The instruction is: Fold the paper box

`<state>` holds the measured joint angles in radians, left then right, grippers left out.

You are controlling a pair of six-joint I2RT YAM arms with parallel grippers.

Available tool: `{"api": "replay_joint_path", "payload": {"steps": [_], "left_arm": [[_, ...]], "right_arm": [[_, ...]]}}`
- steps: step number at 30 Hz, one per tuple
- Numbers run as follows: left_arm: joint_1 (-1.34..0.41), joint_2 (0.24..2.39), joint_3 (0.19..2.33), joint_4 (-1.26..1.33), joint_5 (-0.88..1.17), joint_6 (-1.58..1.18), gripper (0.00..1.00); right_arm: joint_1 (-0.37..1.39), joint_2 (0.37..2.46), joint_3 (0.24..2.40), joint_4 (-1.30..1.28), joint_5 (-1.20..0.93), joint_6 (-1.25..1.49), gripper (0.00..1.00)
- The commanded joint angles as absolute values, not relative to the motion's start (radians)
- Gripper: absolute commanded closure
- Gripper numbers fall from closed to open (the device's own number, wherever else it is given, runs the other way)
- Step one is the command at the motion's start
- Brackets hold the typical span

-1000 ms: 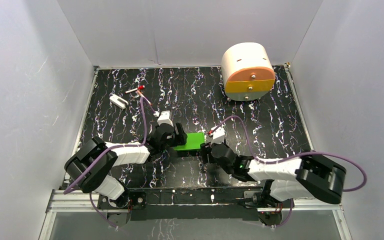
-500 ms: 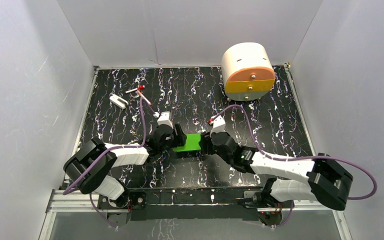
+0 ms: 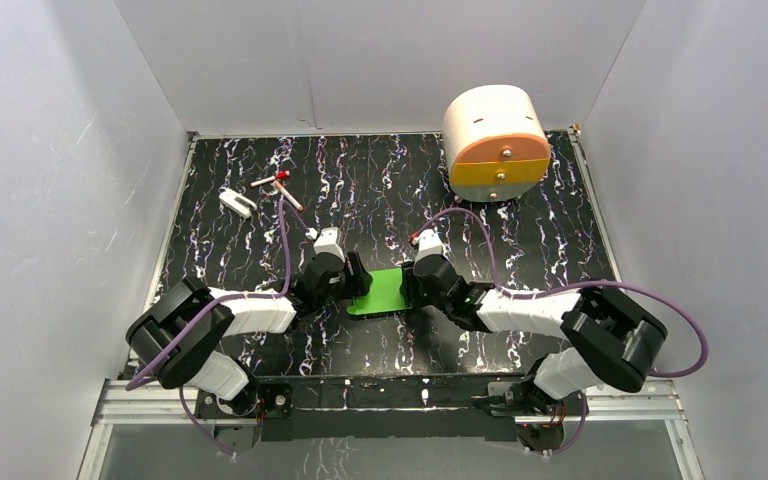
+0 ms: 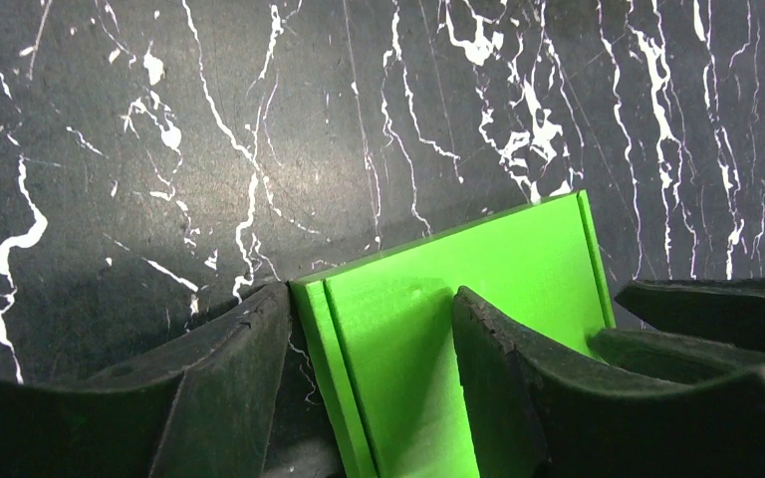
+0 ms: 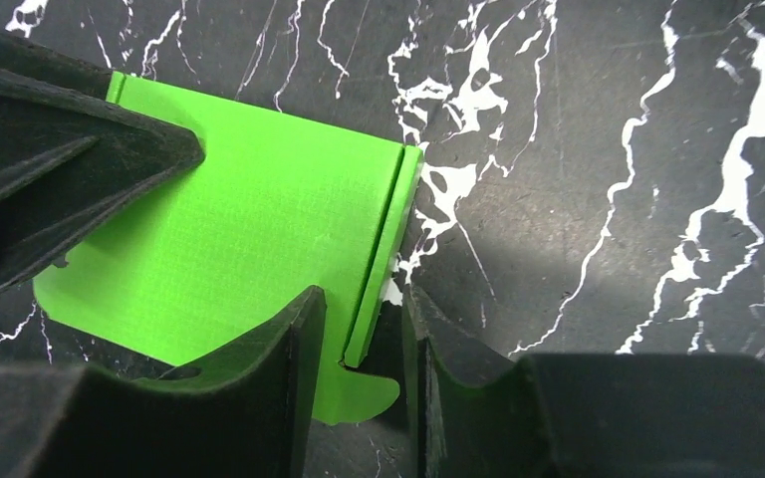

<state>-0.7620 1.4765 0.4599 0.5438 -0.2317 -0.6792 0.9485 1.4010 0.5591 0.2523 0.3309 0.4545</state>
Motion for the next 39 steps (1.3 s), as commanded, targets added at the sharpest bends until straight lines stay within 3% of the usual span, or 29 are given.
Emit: {"api": "replay_joint_path", "payload": {"steps": [1,13,24,30,39], "left_arm": [[-0.765,1.487,0.415,0.447,-0.200,-0.673,0.41],[-0.711,1.322,0.347,0.415,-0.089,-0.736,0.38],[-0.710,1.422,0.306,0.445,-0.015,-0.751,0.65],[-0.709,1.374,0.334,0.418,-0.056,-0.687,0.68],[-0.710,1.403,0.390,0.416,-0.031,-0.604,0.68]], "right_arm": [[0.948,1.449,0.536,0.314,0.283,0.497,0.59],[0.940,1.462,0.488,0.330,0.279,0.523,0.67],[0.940,1.480,0.475,0.357,0.236,0.521,0.68],[0.949,1.399,0.473,0.349,0.181,0.468,0.68],[0.954,1.232,0.506,0.214,0.174,0.288,0.42]]}}
